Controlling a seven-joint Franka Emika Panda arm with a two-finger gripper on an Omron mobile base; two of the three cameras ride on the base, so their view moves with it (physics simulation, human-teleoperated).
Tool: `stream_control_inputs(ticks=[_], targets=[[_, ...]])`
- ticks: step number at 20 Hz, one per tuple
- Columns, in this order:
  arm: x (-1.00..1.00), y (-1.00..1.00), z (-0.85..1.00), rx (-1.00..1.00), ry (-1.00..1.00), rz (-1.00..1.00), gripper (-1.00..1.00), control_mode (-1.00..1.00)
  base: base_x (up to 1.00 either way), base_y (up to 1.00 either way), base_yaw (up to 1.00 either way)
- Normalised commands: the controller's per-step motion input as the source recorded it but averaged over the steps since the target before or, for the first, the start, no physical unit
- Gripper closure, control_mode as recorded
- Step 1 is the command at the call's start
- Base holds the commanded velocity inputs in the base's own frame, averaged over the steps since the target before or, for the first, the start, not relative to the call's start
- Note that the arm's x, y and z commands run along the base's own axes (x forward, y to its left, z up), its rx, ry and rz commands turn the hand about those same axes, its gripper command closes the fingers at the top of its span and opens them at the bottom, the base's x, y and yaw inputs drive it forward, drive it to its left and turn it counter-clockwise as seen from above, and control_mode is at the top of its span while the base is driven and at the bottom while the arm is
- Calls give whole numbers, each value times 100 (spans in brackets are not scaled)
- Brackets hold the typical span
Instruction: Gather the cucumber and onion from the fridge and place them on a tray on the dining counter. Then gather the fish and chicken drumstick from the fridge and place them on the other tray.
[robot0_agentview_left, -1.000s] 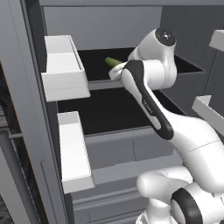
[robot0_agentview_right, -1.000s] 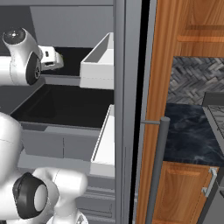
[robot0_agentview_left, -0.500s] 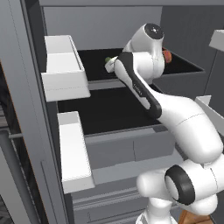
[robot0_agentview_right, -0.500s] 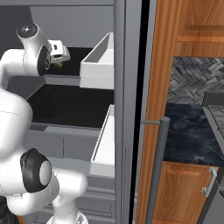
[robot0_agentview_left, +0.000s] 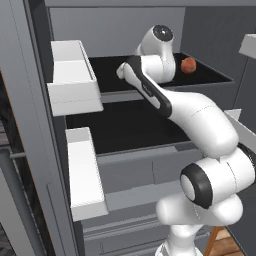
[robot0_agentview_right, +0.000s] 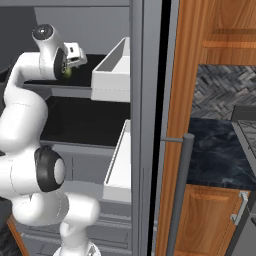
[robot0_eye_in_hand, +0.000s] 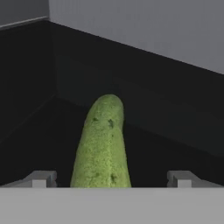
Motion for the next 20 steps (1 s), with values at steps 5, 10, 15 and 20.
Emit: stream_control_inputs(ticks=[5,10,15,20], targets=[[14,2,-17,-5,1,0,-100,-100,0,0,0],[-5,0,-28,-4,0,0,100,-100,0,0,0],[0,11,-18,-3,2,0,100,-100,0,0,0],[-5,3,-11,0,4,0,100,-100,0,0,0]])
